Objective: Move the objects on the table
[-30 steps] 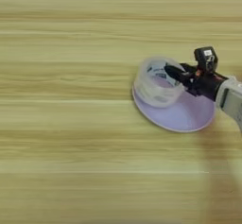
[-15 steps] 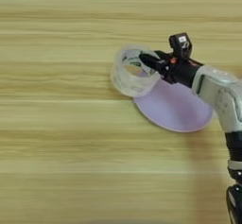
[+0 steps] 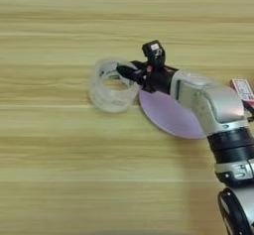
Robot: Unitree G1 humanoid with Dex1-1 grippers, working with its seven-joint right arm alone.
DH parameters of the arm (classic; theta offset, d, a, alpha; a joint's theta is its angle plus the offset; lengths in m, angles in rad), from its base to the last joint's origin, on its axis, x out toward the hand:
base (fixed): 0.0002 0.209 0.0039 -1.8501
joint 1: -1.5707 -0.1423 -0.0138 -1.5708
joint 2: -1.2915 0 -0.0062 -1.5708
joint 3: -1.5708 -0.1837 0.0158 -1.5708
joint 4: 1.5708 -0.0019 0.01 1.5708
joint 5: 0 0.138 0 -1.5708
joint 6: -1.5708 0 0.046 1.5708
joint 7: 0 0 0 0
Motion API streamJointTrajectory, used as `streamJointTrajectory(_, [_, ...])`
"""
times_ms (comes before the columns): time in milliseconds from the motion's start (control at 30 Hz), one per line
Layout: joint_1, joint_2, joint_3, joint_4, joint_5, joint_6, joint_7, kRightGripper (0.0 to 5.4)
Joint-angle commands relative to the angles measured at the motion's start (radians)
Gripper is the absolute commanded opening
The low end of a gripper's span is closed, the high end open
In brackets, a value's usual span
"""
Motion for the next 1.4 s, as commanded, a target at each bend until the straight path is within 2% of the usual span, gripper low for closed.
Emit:
streamJointTrajectory(33, [-0.108, 0.019, 0.014, -0.010, -0.015, -0.073, -0.001, 1.56])
streamJointTrajectory(367, [-0.118, 0.060, 0.046, 0.041, -0.042, -0.097, 0.011, 1.56])
streamJointTrajectory(633, [-0.121, 0.064, 0.054, 0.093, -0.072, -0.143, 0.009, 1.56])
streamJointTrajectory(1400, [-0.127, 0.080, 0.053, 0.172, -0.123, -0.201, 0.020, 1.56])
